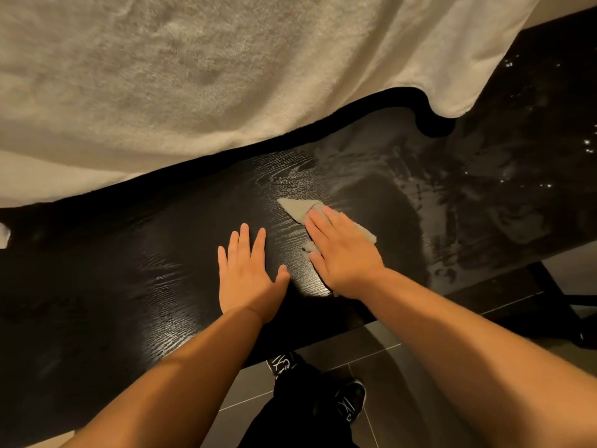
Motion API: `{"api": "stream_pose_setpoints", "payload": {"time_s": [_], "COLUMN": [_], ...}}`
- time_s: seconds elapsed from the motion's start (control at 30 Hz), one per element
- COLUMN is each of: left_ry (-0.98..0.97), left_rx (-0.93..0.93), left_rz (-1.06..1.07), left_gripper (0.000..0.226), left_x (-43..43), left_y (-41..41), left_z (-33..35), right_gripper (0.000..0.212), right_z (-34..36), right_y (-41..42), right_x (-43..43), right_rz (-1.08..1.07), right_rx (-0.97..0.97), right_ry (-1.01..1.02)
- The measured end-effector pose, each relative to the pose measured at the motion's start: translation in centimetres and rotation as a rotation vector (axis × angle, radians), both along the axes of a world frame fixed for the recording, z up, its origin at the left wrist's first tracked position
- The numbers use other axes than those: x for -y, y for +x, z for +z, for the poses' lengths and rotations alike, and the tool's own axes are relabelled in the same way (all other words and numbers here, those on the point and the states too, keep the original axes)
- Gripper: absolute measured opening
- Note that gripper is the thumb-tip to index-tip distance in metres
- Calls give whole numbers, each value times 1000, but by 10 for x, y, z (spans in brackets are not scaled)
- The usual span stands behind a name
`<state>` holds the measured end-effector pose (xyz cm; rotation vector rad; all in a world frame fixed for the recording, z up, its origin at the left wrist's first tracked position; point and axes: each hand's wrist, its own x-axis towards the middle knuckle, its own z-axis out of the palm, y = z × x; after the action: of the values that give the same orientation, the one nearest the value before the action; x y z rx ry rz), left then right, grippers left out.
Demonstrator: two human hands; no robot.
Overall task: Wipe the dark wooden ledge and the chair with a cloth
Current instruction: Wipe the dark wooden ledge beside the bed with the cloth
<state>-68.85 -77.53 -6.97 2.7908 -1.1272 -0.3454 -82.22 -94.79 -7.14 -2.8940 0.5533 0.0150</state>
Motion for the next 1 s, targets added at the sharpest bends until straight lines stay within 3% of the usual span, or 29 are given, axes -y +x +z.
{"api": "stream_pose_setpoints", "payload": {"time_s": [0.1, 0.33, 0.4, 0.5, 0.57, 0.8, 0.87, 1.0], "left_ry": [-10, -9, -5, 12, 15, 16, 18, 14], "left_rx": [7, 19, 23, 33, 36, 29, 28, 29], "left_rz": [-7, -17, -20, -25, -26, -25, -24, -16], "left_gripper": [82, 80, 81, 82, 83, 82, 82, 83], "left_x": [0, -1, -1, 0, 0, 0, -1, 0], "left_y": [0, 0, 1, 1, 1, 2, 2, 2], "left_z": [0, -1, -1, -2, -2, -2, -2, -1], "right_gripper": [68, 58, 55, 62, 65, 60, 58, 65], "right_z": [-7, 4, 5, 1, 1, 5, 5, -3], "right_y": [-5, 18, 26, 22, 17, 39, 43, 17], "right_x": [25, 96, 70, 26, 37, 105, 72, 8], "right_rz": [45, -410, -337, -54, 58, -368, -311, 0], "right_rx": [-38, -30, -10, -22, -59, -74, -41, -32], "right_ry": [31, -22, -40, -30, -6, -35, -35, -25]}}
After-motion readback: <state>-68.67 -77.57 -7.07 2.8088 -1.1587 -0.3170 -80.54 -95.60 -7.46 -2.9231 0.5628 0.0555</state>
